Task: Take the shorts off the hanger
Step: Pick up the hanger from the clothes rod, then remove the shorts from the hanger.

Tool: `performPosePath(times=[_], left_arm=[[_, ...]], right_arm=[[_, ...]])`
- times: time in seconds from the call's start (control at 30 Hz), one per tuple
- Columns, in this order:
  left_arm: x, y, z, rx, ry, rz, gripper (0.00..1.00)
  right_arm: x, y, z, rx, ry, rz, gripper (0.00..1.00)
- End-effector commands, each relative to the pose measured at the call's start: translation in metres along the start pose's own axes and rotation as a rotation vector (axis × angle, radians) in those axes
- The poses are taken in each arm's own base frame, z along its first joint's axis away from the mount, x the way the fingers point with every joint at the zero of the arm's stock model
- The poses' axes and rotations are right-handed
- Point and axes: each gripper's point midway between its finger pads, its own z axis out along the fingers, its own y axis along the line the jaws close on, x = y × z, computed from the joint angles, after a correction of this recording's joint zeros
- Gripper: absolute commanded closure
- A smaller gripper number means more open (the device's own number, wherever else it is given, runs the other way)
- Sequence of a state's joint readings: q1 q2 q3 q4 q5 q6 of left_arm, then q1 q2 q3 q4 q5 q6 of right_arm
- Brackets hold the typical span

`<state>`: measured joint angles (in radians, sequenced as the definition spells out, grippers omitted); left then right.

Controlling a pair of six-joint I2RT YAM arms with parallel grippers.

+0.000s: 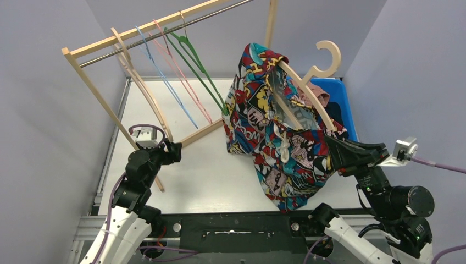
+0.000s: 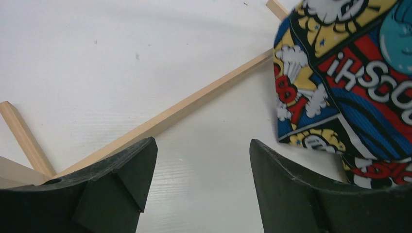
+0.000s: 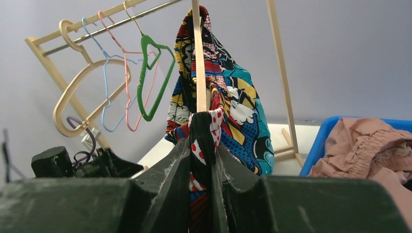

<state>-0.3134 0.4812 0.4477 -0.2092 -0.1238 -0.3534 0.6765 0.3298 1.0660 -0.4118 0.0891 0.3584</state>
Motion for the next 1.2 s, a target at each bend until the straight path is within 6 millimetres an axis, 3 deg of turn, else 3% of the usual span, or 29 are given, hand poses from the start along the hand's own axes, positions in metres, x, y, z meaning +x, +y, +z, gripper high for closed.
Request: performPosePath(times=[0.0,0.1,0.2,0.3,0.47,0.57,0.63,0.73,0.9,1.17], left_arm=[[-0.026,-0.008,-0.002,0.018,-0.063,0.005,0.31],[-0.025,-0.007,-0.001,0.01,-0.056,0.006,0.31],[-0.025,-0.007,-0.001,0.012,-0.055,0.006,0.31],[-0.027,-0.014,-0.002,0.047,-0.061,0.005,0.31],[-0.034,-0.026,-0.007,0.118,-0.096,0.004,0.31],[-0.037,-0.037,-0.012,0.18,-0.118,0.003,0.32],[-0.039,-0.045,-0.014,0.228,-0.129,0.006,0.33],[-0.037,-0.059,-0.018,0.314,-0.126,0.012,0.34],[-0.024,-0.087,-0.021,0.487,-0.084,0.022,0.33],[-0.021,-0.108,-0.027,0.614,-0.052,-0.019,0.33]], right_arm=[[-0.012,0.011,-0.024,-0.074,-0.008,-0.013,1.0],[-0.015,0.018,-0.037,-0.127,-0.021,0.01,1.0],[0.014,0.013,-0.026,-0.113,0.088,-0.012,1.0],[0.061,0.01,-0.005,-0.109,0.244,-0.067,1.0],[0.164,-0.003,0.027,-0.11,0.556,-0.161,1.0],[0.222,-0.009,0.034,-0.126,0.74,-0.183,1.0],[0.245,-0.004,0.034,-0.182,0.812,-0.175,1.0],[0.265,0.008,0.036,-0.275,0.855,-0.148,1.0],[0.282,0.03,0.043,-0.407,0.868,-0.091,1.0],[0.294,0.06,0.055,-0.564,0.857,0.007,1.0]])
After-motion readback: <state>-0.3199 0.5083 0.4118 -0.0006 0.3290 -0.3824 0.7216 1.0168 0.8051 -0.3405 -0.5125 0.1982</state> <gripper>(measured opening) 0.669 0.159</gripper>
